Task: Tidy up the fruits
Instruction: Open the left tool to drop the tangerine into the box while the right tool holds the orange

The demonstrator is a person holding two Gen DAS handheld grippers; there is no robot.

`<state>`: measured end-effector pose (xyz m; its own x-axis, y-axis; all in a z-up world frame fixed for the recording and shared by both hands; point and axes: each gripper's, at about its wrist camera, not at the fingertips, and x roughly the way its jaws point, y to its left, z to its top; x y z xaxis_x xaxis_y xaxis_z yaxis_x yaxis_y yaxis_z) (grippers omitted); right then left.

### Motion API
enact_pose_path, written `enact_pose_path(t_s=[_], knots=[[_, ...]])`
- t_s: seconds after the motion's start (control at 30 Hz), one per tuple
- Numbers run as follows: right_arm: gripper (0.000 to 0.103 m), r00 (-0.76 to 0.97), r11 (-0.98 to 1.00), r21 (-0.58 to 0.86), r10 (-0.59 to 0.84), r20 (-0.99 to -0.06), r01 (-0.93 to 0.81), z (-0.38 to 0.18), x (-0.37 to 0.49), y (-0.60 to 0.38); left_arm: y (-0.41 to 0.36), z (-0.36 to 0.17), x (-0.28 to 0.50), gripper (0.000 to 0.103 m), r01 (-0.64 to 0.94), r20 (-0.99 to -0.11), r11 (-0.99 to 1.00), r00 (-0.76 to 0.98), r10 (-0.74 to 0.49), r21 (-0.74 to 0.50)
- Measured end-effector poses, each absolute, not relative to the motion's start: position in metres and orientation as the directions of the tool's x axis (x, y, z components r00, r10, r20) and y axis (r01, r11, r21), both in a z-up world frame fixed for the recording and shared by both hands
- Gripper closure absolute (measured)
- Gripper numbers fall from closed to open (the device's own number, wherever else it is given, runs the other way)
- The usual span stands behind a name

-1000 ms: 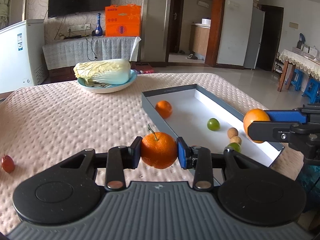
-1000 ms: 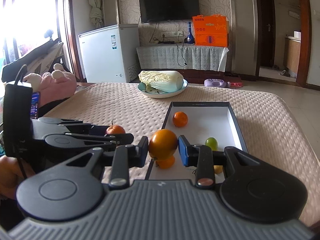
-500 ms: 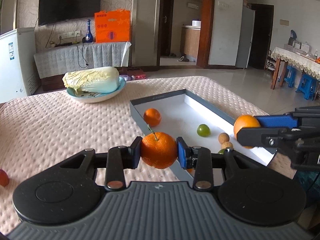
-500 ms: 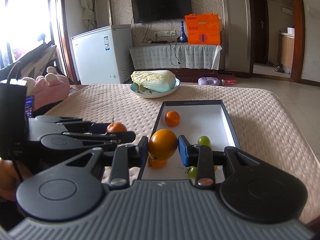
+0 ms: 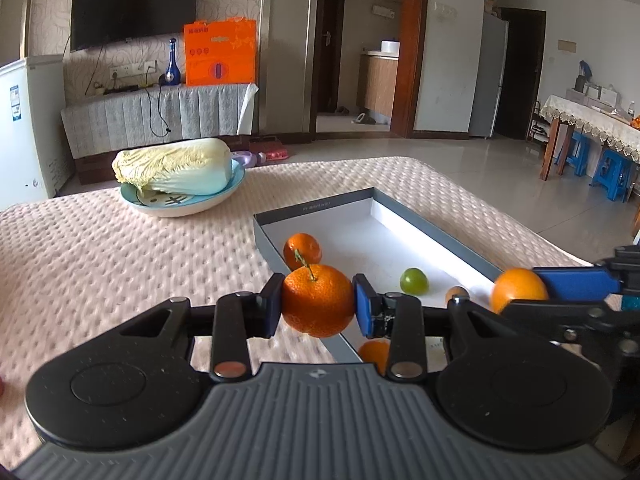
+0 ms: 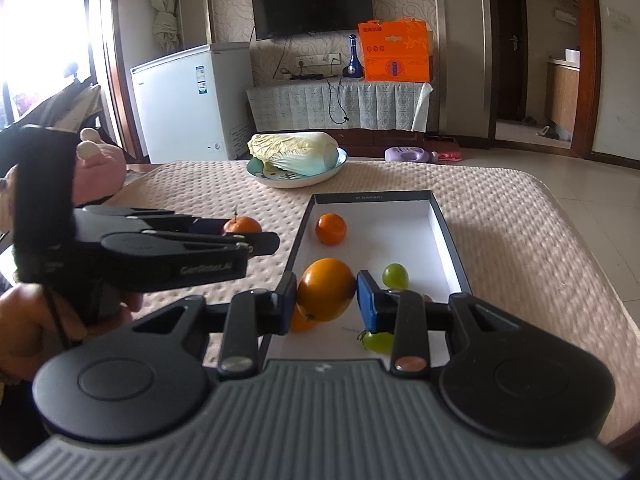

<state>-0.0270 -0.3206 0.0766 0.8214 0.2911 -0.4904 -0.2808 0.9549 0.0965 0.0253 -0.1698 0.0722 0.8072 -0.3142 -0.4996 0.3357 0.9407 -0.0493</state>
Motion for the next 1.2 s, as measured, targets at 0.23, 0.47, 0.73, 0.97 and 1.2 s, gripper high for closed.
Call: enact_pose_path(t_s=[0.23,0.47,0.73,0.97,1.2], knots=[[0.068,0.817,0.958,0.095,0.280,-0.504,-0.270,0.074,-0.024,-0.325,-0.181,0.071,0.039,0.061,0.353,-0.495,0.934,0.802,-0.334,-0.058],[0.068,0.804,0.957,0.090,0.282,-0.523,-0.277,0.072,-0.025,-0.325,-0.197,0.071,0.049,0.061,0.373,-0.489,0.925,0.796,-0.358,-0.069],[0.068,0.788,0.952,0.089,0.293,-0.542,-0.293,0.068,-0.026,-0.325,-0.208,0.071,0.060,0.061,0.383,-0.481,0.920,0.792,-0.375,-0.087],[0.068,0.771,0.948,0.087,0.301,-0.561,-0.307,0.064,-0.026,-0.326,-0.217,0.069,0.068,0.061,0.403,-0.477,0.910,0.784,-0.397,-0.093],[0.068,0.754,0.944,0.081,0.306,-0.581,-0.320,0.060,-0.024,-0.320,-0.234,0.058,0.084,0.061,0.404,-0.501,0.911,0.774,-0.387,-0.079]])
